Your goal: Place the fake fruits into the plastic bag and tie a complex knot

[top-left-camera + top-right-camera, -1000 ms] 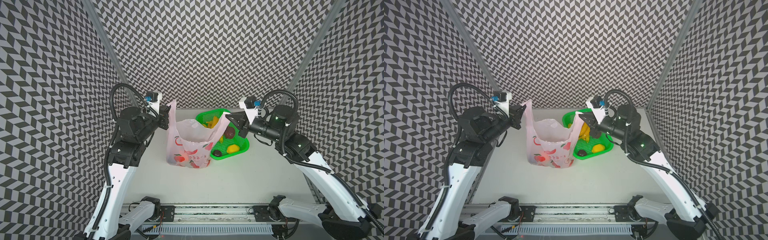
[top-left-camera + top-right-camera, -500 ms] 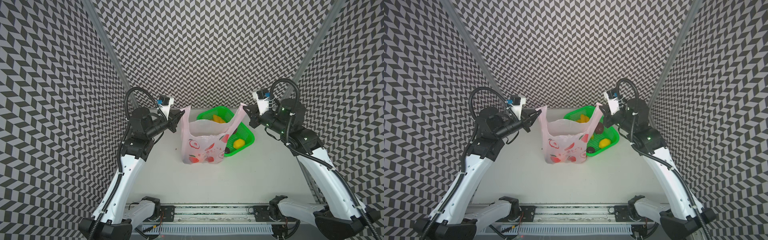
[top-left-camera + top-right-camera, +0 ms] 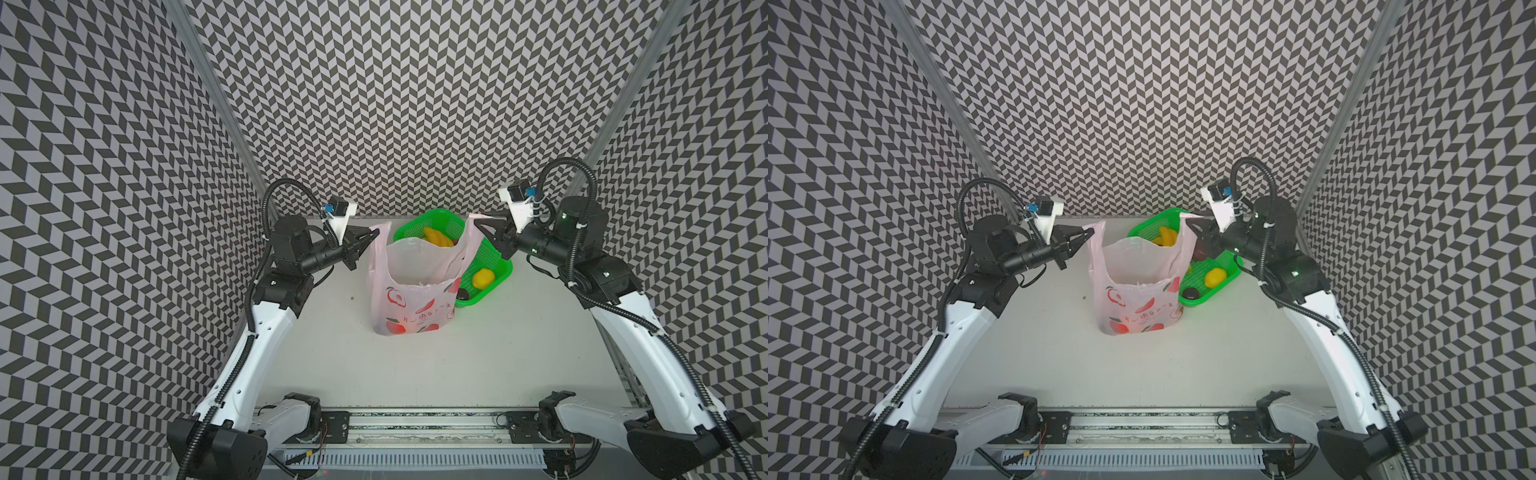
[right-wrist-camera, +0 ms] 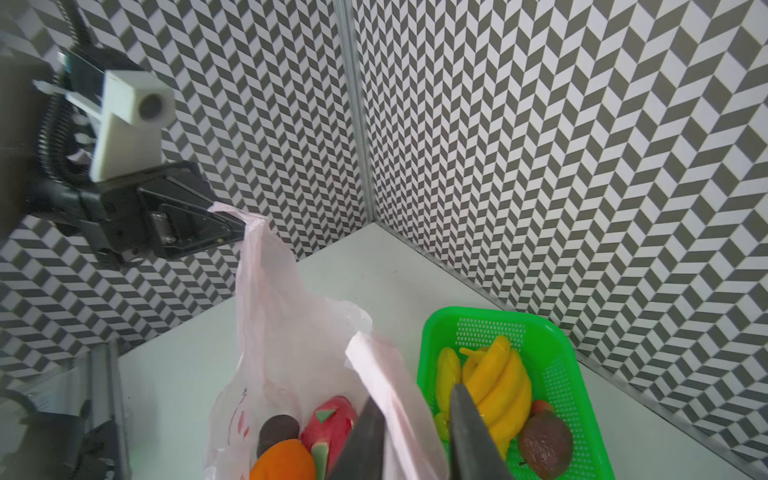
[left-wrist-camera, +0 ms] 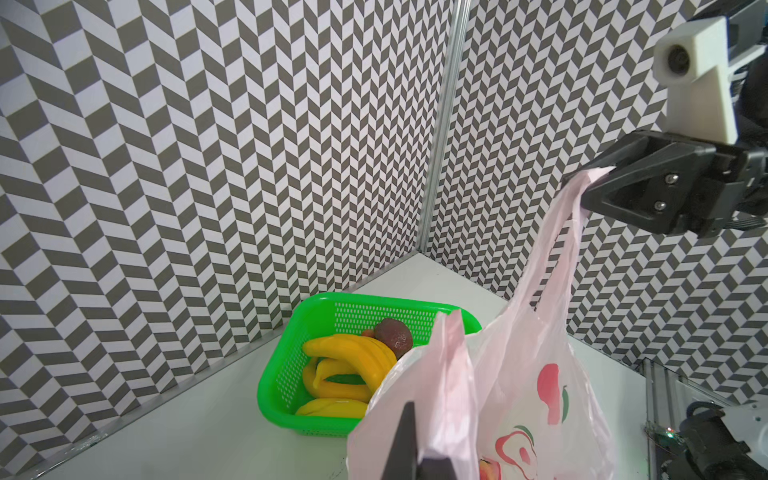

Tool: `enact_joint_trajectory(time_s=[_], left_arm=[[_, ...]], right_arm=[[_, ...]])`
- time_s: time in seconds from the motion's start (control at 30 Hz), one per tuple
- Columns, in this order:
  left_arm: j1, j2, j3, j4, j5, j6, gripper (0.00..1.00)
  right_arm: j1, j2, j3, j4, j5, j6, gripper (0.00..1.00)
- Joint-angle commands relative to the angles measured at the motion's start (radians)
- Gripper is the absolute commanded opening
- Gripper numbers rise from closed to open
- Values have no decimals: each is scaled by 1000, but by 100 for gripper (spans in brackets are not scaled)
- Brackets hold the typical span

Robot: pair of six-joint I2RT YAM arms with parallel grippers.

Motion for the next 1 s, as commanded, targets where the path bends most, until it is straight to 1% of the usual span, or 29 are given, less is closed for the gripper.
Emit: enact_joint_trajectory(time_s=[0.0, 0.03, 0.1, 0.17, 0.2, 0.3, 0.4, 0.47, 0.53, 0.63, 0.67, 0.8, 0.83, 0.97], left_arm=[[10, -3, 1, 17, 75, 23, 0], [11, -1, 1, 18, 90, 23, 0], [15, 0, 2, 18, 117, 25, 0], [19, 2, 4, 17, 134, 28, 0], [20, 2, 5, 18, 142, 32, 0], [26, 5, 7, 15, 168, 37, 0], [31, 7, 7, 16, 184, 40, 0], [34, 11, 7, 15, 188, 41, 0], [34, 11, 4, 17, 205, 42, 0], [35, 11, 3, 17, 223, 48, 0], [36, 11, 2, 16, 233, 50, 0], [36, 5, -5, 22, 272, 59, 0], [36, 4, -5, 21, 280, 65, 0], [36, 0, -7, 15, 321, 86, 0]], right_arm=[[-2, -21, 53, 37, -56, 17, 50], [-2, -25, 65, 36, -74, 26, 55], [0, -30, 86, 44, -135, 52, 59], [19, -27, 100, 47, -220, 69, 58], [47, -21, 113, 31, -223, 60, 57], [167, 7, 159, -42, -134, -1, 55], [248, 35, 183, -36, -138, 15, 50], [305, 55, 191, -22, -132, 22, 49], [348, 79, 198, -15, -98, 27, 49], [377, 109, 163, 58, -58, 111, 49], [386, 120, 160, 65, -62, 109, 49], [400, 172, 174, 90, 4, 85, 53], [400, 181, 170, 107, 3, 80, 55], [400, 241, 180, 116, -61, 10, 57]])
